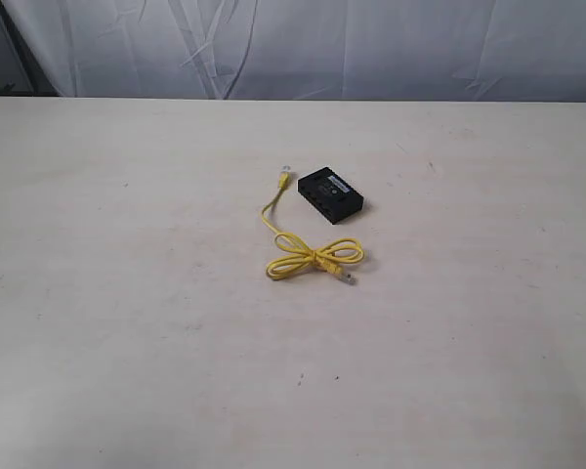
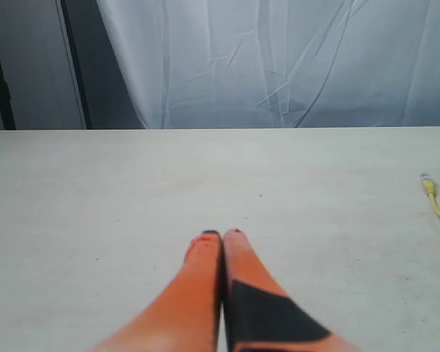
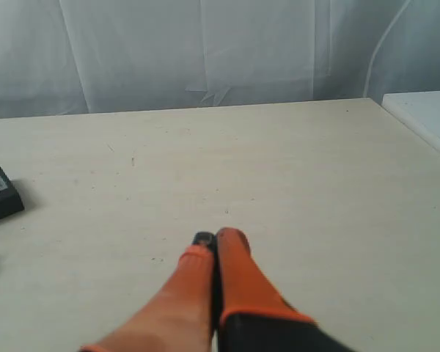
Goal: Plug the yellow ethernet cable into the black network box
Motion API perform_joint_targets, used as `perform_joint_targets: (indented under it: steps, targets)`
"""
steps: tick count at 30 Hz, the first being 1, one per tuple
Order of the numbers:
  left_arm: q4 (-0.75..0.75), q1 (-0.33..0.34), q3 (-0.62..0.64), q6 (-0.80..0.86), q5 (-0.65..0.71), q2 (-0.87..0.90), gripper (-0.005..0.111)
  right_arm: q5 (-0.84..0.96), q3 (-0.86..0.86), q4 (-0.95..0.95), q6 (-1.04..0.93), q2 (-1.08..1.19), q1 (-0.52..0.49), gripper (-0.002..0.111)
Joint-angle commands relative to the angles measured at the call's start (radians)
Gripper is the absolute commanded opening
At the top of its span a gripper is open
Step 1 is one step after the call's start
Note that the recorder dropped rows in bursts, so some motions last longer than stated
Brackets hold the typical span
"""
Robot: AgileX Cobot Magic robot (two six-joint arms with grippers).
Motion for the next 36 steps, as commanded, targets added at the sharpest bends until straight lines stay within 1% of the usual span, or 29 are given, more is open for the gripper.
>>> perform_joint_targets:
  steps: [1, 8, 11, 13, 15, 16, 17, 18, 19, 20, 21, 22, 23, 24, 25, 26, 28, 30, 32, 36]
  targets:
    - [0.001, 0.003, 0.005, 0.000, 0.003, -0.006, 0.000, -0.008, 0.002, -0.002, 0.001, -0.005, -0.006, -0.001]
    - [0.001, 0.003, 0.005, 0.000, 0.003, -0.006, 0.000, -0.008, 0.002, -0.040, -0.005, -0.005, -0.006, -0.001]
    - [0.001, 0.003, 0.005, 0.000, 0.003, -0.006, 0.000, -0.018, 0.002, -0.132, -0.007, -0.005, -0.006, -0.001]
    - [0.001, 0.003, 0.005, 0.000, 0.002, -0.006, 0.000, -0.063, 0.002, -0.136, -0.007, -0.005, -0.006, -0.001]
    - [0.001, 0.003, 0.005, 0.000, 0.002, -0.006, 0.000, -0.152, 0.002, -0.042, 0.013, -0.005, -0.006, -0.001]
    - [-0.002, 0.003, 0.005, 0.000, 0.001, -0.006, 0.000, -0.222, 0.002, 0.052, 0.021, -0.005, -0.006, -0.001]
    - [-0.008, 0.003, 0.005, 0.000, 0.001, -0.006, 0.000, -0.265, 0.002, 0.106, 0.021, -0.005, -0.006, -0.001]
    - [-0.036, 0.003, 0.005, 0.000, 0.000, -0.006, 0.000, -0.356, 0.002, 0.198, 0.021, -0.005, -0.006, -0.001]
    - [-0.055, 0.003, 0.005, -0.007, -0.003, -0.006, 0.000, -0.392, 0.002, 0.230, 0.027, -0.005, -0.006, -0.001]
    - [-0.088, 0.003, 0.005, -0.007, -0.010, -0.006, 0.000, -0.483, 0.002, 0.293, 0.027, -0.005, -0.006, -0.001]
    - [-0.105, 0.003, 0.005, -0.007, -0.018, -0.006, 0.000, -0.527, 0.002, 0.322, 0.027, -0.005, -0.006, -0.001]
    - [-0.171, 0.003, 0.005, -0.007, -0.049, -0.006, 0.000, -0.618, 0.002, 0.371, 0.093, -0.005, -0.006, -0.001]
    - [-0.204, 0.003, 0.005, -0.007, -0.058, -0.006, 0.000, -0.647, 0.002, 0.373, 0.158, -0.005, -0.006, -0.001]
    - [-0.284, 0.003, 0.005, -0.007, -0.074, -0.006, 0.000, -0.657, -0.022, 0.335, 0.281, -0.005, -0.006, -0.001]
    - [-0.310, 0.003, 0.005, -0.007, -0.076, -0.006, 0.000, -0.638, -0.053, 0.284, 0.311, -0.005, -0.006, -0.001]
    - [-0.335, 0.003, 0.005, -0.007, -0.089, -0.006, 0.000, -0.561, -0.133, 0.159, 0.318, 0.001, -0.006, -0.001]
    - [-0.349, 0.003, 0.005, -0.007, -0.108, -0.006, 0.000, -0.477, -0.250, 0.082, 0.318, 0.101, -0.006, -0.001]
    - [-0.349, 0.003, 0.005, -0.007, -0.117, -0.006, 0.000, -0.473, -0.344, 0.041, 0.314, 0.280, -0.006, -0.001]
    - [-0.352, 0.003, 0.005, -0.007, -0.121, -0.006, 0.000, -0.468, -0.443, -0.045, 0.314, 0.470, -0.006, -0.001]
    - [-0.391, 0.003, 0.005, -0.007, -0.117, -0.006, 0.000, -0.386, -0.618, -0.190, 0.314, 0.784, -0.004, -0.001]
